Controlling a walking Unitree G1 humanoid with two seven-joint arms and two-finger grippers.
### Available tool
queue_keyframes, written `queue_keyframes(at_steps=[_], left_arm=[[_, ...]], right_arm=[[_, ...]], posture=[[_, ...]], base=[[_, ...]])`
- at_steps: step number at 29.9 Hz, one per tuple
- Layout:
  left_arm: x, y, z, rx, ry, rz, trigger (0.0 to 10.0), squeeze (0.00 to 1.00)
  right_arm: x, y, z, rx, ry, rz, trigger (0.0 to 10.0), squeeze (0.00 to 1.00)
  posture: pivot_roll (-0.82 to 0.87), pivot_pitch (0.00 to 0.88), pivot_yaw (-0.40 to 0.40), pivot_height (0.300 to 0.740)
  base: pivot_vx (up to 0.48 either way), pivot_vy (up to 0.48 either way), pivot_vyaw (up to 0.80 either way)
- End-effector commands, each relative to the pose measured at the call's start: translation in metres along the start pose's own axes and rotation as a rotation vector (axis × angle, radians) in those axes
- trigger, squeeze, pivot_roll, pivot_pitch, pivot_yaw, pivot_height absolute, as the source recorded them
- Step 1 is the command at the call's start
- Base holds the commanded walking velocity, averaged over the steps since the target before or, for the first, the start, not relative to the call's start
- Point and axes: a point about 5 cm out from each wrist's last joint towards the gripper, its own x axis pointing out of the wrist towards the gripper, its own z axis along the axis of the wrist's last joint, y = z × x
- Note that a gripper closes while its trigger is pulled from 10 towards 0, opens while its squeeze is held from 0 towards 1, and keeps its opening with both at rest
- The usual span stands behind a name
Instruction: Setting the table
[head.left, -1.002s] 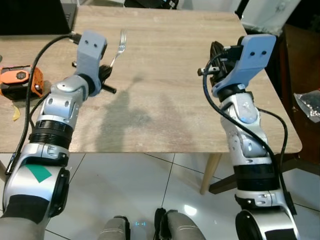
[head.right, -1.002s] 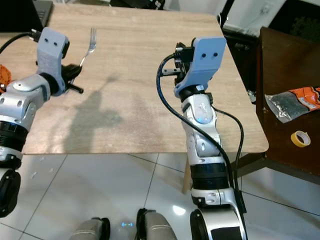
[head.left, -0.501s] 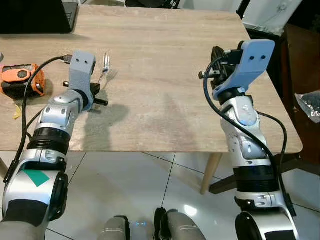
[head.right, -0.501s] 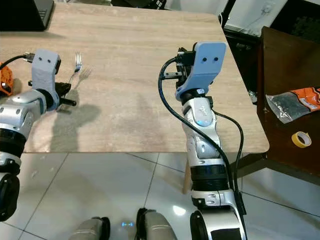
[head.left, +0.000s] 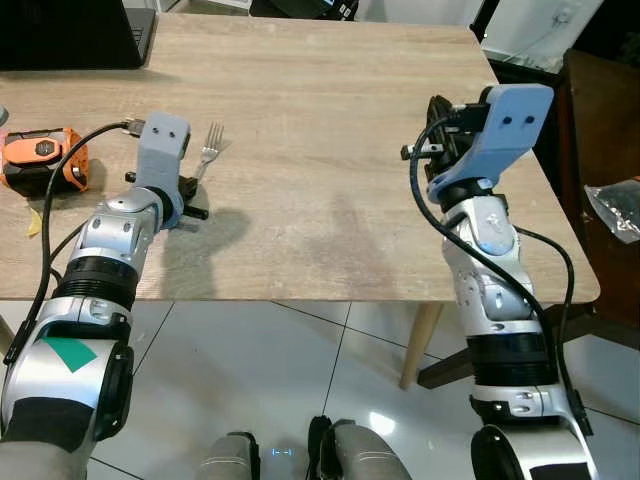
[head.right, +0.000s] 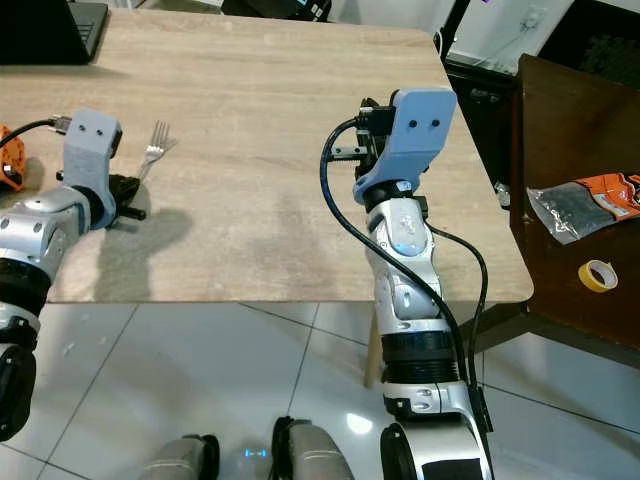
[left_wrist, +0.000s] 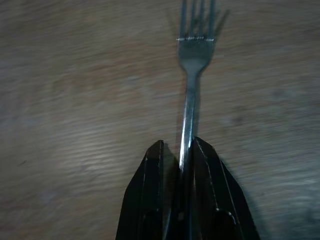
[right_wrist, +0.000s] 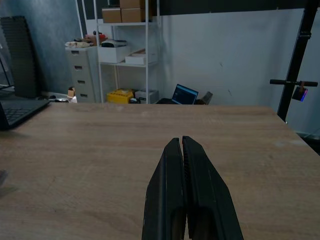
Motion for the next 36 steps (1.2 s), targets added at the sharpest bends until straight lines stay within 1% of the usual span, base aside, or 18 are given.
queue_keyframes(at_steps=[1, 5, 6, 7, 9, 10, 11, 12, 16, 17, 19, 20, 22, 25, 29, 31, 34, 36], left_arm=[[-0.001, 0.006, -0.005, -0.007, 0.020, 0.030, 10.0, 0.49], [-0.001, 0.006, -0.005, -0.008, 0.019, 0.028, 10.0, 0.55], [0.000, 0.006, -0.004, -0.011, 0.016, 0.026, 10.0, 0.71], [0.000, 0.005, -0.002, -0.026, 0.000, 0.017, 10.0, 1.00], [0.000, 0.004, 0.001, -0.041, -0.013, 0.009, 10.0, 1.00], [0.000, 0.003, 0.005, -0.052, -0.030, 0.001, 10.0, 0.00], [0.000, 0.003, 0.005, -0.052, -0.030, 0.001, 10.0, 0.00], [-0.001, 0.002, 0.011, -0.095, -0.052, -0.013, 10.0, 0.00], [-0.002, 0.003, 0.016, -0.116, -0.070, -0.009, 10.0, 0.00], [-0.003, 0.003, 0.017, -0.112, -0.076, -0.004, 10.0, 0.00], [-0.004, 0.007, 0.020, -0.043, -0.083, 0.030, 10.0, 0.00], [-0.004, 0.007, 0.020, -0.043, -0.083, 0.030, 10.0, 0.00], [-0.004, 0.014, 0.006, -0.020, -0.029, 0.046, 10.0, 0.00], [-0.003, 0.017, -0.002, -0.027, -0.005, 0.059, 10.0, 0.00], [-0.001, 0.017, -0.010, -0.043, 0.012, 0.056, 10.0, 0.00], [0.000, 0.014, -0.015, -0.064, 0.023, 0.033, 10.0, 0.00], [0.000, 0.012, -0.019, -0.065, 0.031, 0.020, 10.0, 0.00], [0.001, 0.011, -0.022, -0.069, 0.040, 0.016, 10.0, 0.00]], right_arm=[[-0.003, -0.003, -0.004, 0.002, 0.008, -0.014, 10.0, 0.00], [-0.002, -0.003, -0.004, 0.002, 0.008, -0.014, 10.0, 0.00], [-0.002, -0.003, -0.004, 0.002, 0.007, -0.013, 10.0, 0.00], [-0.002, -0.003, -0.004, 0.003, 0.007, -0.012, 10.0, 0.00], [-0.002, -0.002, -0.004, 0.003, 0.007, -0.011, 10.0, 0.00], [-0.002, -0.002, -0.004, 0.004, 0.007, -0.010, 10.0, 0.00], [-0.002, -0.002, -0.004, 0.004, 0.007, -0.010, 10.0, 0.00], [-0.002, -0.001, -0.004, 0.005, 0.008, -0.008, 10.0, 0.00], [-0.002, -0.001, -0.004, 0.005, 0.009, -0.007, 10.0, 0.00], [-0.002, -0.001, -0.004, 0.006, 0.009, -0.007, 10.0, 0.00], [-0.002, -0.001, -0.004, 0.006, 0.010, -0.006, 10.0, 0.00], [-0.002, -0.001, -0.004, 0.006, 0.010, -0.006, 10.0, 0.00], [-0.003, -0.001, -0.005, 0.008, 0.014, -0.003, 10.0, 0.00], [-0.005, 0.000, -0.006, 0.011, 0.023, 0.004, 10.0, 0.00], [-0.009, 0.004, -0.018, 0.045, 0.083, 0.036, 10.0, 0.00], [-0.013, 0.011, -0.024, 0.090, 0.124, 0.096, 10.0, 0.00], [-0.014, 0.016, -0.026, 0.098, 0.145, 0.139, 10.0, 0.00], [-0.017, 0.024, -0.032, 0.100, 0.204, 0.208, 10.0, 0.00]], posture=[[0.12, 0.100, -0.003, 0.740], [0.12, 0.099, -0.005, 0.740], [0.12, 0.099, -0.005, 0.740], [0.12, 0.100, -0.006, 0.740], [0.12, 0.100, -0.006, 0.740], [0.12, 0.101, -0.007, 0.740], [0.12, 0.101, -0.007, 0.740], [0.12, 0.104, -0.007, 0.740], [0.12, 0.106, -0.009, 0.740], [0.12, 0.108, -0.009, 0.740], [0.12, 0.112, -0.009, 0.740], [0.12, 0.112, -0.009, 0.740], [0.12, 0.118, -0.013, 0.740], [0.11, 0.125, -0.018, 0.740], [0.11, 0.132, -0.024, 0.740], [0.10, 0.140, -0.030, 0.740], [0.10, 0.143, -0.034, 0.740], [0.09, 0.144, -0.036, 0.740]], base=[[0.000, 0.000, 0.00], [0.000, 0.000, 0.00], [0.000, 0.000, 0.00], [0.000, 0.000, 0.00], [0.000, 0.000, 0.00], [0.000, 0.000, 0.00], [0.000, 0.000, 0.00], [0.000, 0.000, 0.00], [0.000, 0.000, 0.00], [0.000, 0.000, 0.00], [0.000, 0.000, 0.00], [0.000, 0.000, 0.00], [0.000, 0.000, 0.00], [0.000, 0.000, 0.00], [0.000, 0.000, 0.00], [0.000, 0.000, 0.00], [0.000, 0.000, 0.00], [0.000, 0.000, 0.00]])
